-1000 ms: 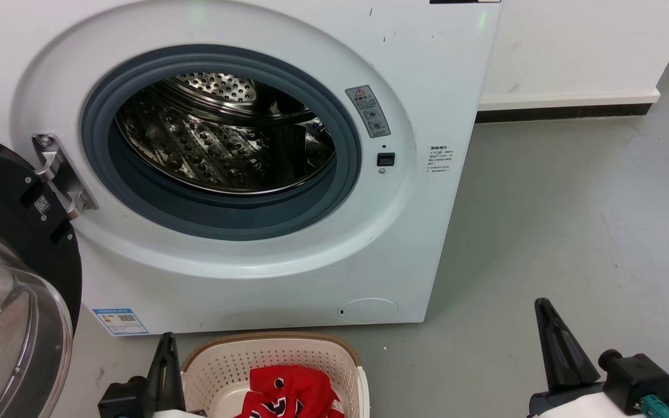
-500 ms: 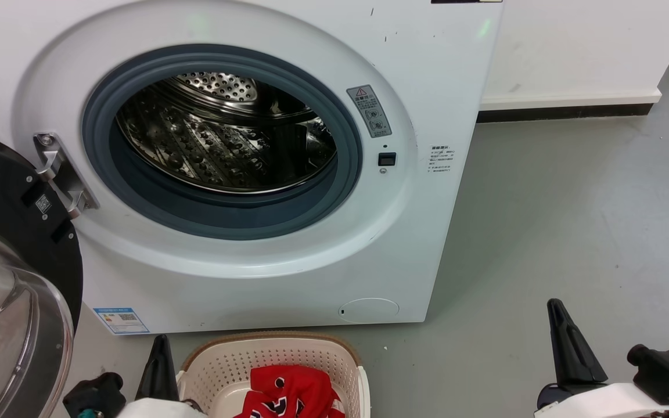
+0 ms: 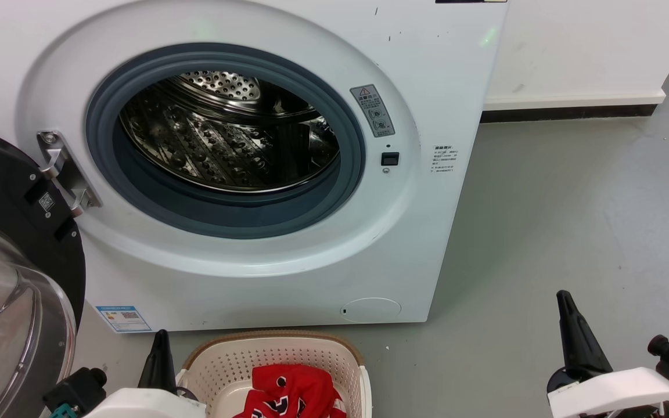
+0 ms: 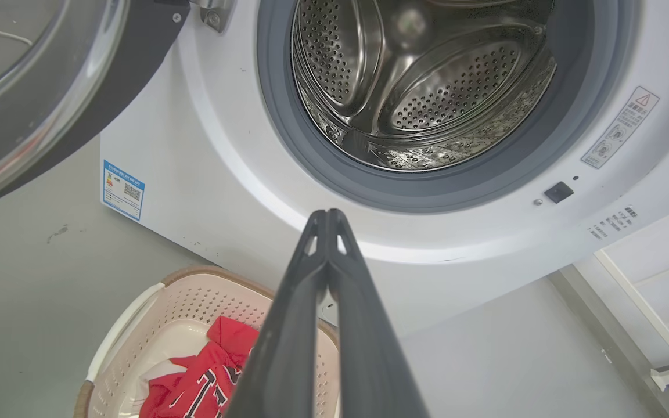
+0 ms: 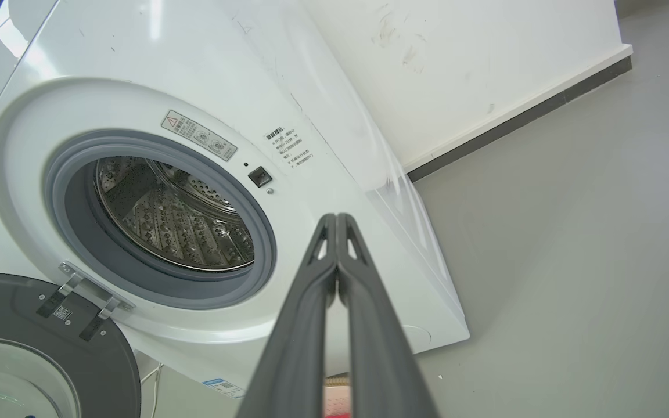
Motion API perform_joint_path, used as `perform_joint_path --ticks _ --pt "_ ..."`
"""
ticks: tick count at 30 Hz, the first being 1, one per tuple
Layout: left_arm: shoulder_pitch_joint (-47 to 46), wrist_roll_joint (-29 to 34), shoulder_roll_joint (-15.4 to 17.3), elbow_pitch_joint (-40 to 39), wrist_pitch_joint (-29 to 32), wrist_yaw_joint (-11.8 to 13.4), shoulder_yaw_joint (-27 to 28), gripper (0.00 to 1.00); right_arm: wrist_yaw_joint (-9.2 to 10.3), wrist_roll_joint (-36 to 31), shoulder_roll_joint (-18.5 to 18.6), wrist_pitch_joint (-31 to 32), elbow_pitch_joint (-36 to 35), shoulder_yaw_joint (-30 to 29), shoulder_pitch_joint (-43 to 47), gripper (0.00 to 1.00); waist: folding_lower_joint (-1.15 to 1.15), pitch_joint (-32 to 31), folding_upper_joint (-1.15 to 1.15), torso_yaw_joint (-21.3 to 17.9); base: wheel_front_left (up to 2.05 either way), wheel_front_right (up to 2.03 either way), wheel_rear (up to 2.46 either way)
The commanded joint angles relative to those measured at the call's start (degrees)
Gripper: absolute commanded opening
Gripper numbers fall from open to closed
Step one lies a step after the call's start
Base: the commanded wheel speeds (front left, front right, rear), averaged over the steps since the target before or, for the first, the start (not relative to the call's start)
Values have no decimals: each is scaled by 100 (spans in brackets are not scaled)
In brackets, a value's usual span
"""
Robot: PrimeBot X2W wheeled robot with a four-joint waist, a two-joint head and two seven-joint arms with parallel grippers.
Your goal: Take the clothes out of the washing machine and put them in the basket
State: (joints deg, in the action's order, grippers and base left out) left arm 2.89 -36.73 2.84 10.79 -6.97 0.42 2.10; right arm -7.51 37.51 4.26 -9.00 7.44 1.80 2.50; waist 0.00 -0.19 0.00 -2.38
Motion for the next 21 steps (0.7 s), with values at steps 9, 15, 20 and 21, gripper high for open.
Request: perform_joint_path --ticks 9,15,20,21 --pt "-314 -1027 5 2 243 -170 99 0 1 1090 73 213 60 -81 -288 0 0 4 0 28 0 0 0" --pt "-377 -1481 5 36 357 -235 134 0 1 1565 80 316 113 -118 -354 0 0 7 0 44 0 0 0" --pt "-428 -1840 5 60 444 -286 159 0 1 1937 85 403 160 -152 -396 0 0 9 0 56 0 0 0" --pt "-433 -1908 5 65 465 -296 165 0 1 2008 85 416 169 -158 -409 0 0 9 0 59 0 0 0"
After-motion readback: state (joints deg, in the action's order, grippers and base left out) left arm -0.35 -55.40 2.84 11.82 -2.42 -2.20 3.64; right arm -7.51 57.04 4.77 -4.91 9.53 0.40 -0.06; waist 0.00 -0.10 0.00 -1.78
